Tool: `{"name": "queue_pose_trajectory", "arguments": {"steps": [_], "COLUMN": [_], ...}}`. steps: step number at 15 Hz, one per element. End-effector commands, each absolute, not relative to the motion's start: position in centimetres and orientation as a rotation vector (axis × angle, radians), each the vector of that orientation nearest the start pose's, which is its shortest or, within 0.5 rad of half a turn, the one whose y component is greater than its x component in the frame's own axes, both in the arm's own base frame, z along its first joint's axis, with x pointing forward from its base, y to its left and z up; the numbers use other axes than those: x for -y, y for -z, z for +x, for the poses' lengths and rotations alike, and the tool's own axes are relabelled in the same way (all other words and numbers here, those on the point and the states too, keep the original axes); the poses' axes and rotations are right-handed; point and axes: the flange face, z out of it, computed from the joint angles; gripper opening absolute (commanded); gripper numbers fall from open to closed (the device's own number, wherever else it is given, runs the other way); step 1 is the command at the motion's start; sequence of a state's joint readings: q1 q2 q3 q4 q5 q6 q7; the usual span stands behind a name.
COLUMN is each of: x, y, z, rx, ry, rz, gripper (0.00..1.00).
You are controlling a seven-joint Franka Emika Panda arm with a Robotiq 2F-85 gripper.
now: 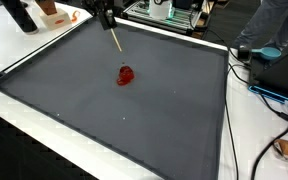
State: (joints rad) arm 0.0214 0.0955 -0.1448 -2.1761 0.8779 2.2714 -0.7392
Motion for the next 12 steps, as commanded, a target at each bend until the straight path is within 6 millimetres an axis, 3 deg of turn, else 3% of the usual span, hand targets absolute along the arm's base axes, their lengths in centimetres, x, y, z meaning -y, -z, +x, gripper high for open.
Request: {"name": "queue_pose_trajectory", "arguments": {"steps": [1, 12], "x": [5.7, 7.1], "y": [-32.8, -26.8], "z": [56.9, 58.4], "rx": [0.011, -0.048], "ry": [0.324, 0.225], "rz": [-2.461, -2.321], "gripper": [0.03, 0.03]}}
